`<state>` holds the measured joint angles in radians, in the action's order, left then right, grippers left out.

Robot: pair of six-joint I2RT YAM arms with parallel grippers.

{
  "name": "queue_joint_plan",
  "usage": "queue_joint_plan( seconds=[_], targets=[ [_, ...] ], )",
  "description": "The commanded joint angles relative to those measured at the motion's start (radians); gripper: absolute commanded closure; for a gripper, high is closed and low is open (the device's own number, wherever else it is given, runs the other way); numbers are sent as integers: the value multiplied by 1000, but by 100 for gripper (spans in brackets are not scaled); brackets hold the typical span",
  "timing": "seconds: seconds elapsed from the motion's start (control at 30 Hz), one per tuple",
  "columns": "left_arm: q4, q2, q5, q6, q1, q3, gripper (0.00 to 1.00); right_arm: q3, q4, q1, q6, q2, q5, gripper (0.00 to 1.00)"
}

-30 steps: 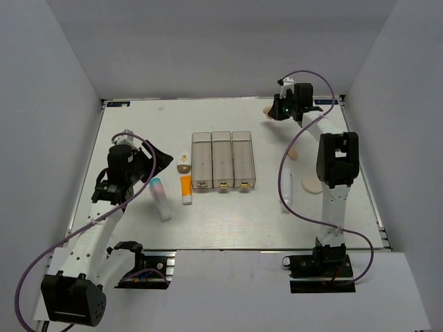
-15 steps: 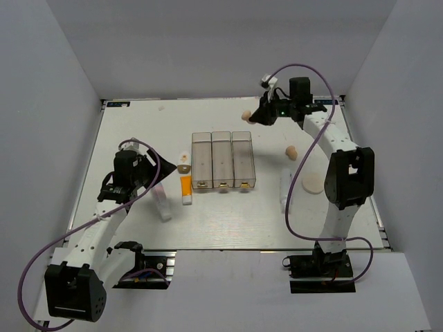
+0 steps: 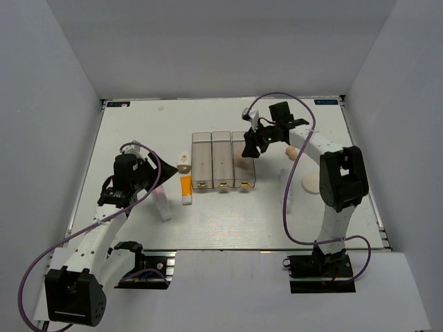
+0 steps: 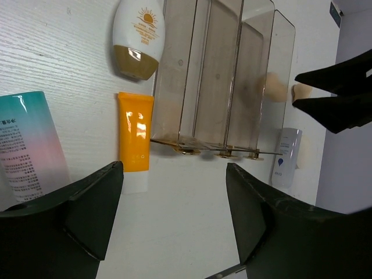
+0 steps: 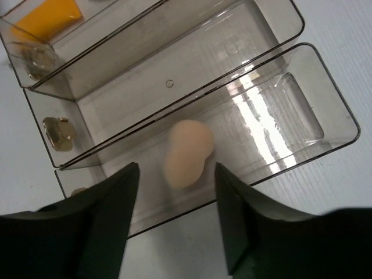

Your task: Organize the makeup

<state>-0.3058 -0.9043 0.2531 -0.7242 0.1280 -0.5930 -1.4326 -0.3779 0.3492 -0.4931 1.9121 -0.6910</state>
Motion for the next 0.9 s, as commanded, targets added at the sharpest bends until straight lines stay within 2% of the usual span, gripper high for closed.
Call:
queue_joint_plan(
  seconds=[0.0, 0.1, 0.23, 0.37, 0.5, 0.57, 0.6, 0.63, 0.77, 0.87],
  targets=[
    [11, 28, 25, 20, 4, 12, 19, 11, 30, 20, -7, -45, 62, 36],
    [4, 33, 29, 22, 4, 16, 19, 12, 30, 27, 4, -47, 79, 32],
    [-4, 38, 31, 25, 4, 22, 19, 8, 48, 24, 40, -80, 107, 36],
    [0, 53, 31, 22, 4, 41, 19, 26, 105, 7, 125, -159, 232, 49],
    [14, 62, 41, 19, 4, 61, 19, 57, 116, -29, 163, -174, 395, 72],
    [14, 59, 43, 19, 4, 62, 19, 80, 125, -45, 175, -182, 500, 80],
    [17, 61, 46, 25, 4, 64, 19, 99, 128, -52, 172, -183, 533, 80],
    [17, 56, 49, 26, 4, 64, 19, 109, 126, -65, 166, -183, 562, 78],
    [27, 41, 61, 37, 4, 64, 19, 116, 73, -87, 128, -160, 683, 41],
    [39, 27, 74, 40, 4, 64, 19, 130, 71, -104, 113, -147, 748, 36]
  ],
)
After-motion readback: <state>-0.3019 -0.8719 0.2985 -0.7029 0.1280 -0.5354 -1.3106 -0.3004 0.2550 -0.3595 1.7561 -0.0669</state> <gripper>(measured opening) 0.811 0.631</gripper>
